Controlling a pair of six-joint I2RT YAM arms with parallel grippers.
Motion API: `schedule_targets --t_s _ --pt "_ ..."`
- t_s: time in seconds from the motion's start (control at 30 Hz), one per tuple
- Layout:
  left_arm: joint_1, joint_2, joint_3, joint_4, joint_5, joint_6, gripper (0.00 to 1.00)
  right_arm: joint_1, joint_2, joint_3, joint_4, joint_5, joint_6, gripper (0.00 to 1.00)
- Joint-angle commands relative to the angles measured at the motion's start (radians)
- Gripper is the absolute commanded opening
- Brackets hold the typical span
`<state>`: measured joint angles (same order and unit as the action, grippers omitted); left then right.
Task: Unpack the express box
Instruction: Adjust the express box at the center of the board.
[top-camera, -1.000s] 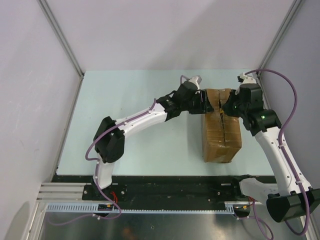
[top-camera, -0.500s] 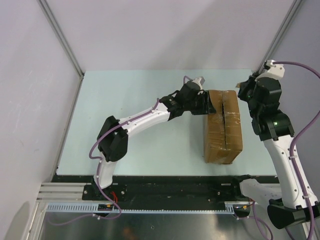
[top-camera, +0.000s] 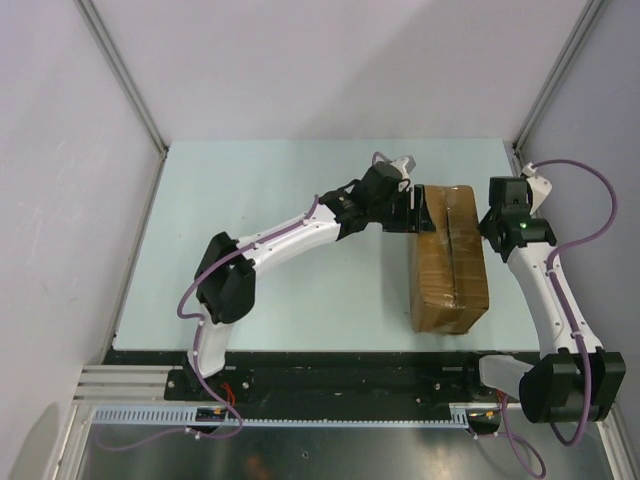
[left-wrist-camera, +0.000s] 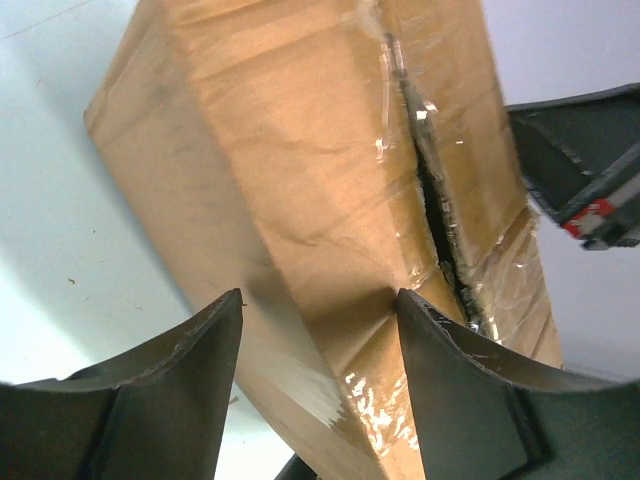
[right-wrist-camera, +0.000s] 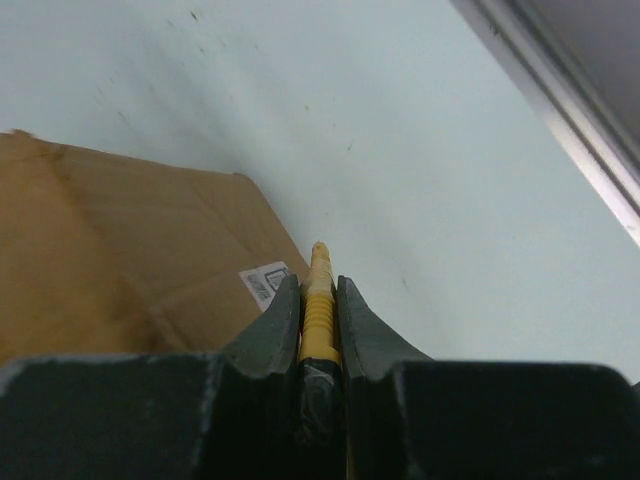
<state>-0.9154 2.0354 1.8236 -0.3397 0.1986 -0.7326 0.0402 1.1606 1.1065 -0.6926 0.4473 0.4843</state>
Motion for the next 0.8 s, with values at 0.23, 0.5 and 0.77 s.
schedule_targets --t_s 0.23,0.5,0.77 --pt "-0.02 -0.033 0.008 -0.053 0.156 0.047 0.64 -0.014 0.001 -0.083 0.114 -0.378 0.0 0.0" --pt "0.009 -0.099 -0.026 0.008 0.15 0.05 0.58 -0.003 0.045 -0.108 0.254 -0.645 0.028 0.0" --pt "0.026 -0.167 -0.066 0.077 0.144 0.117 0.57 0.087 0.132 -0.106 0.418 -0.766 0.125 0.0"
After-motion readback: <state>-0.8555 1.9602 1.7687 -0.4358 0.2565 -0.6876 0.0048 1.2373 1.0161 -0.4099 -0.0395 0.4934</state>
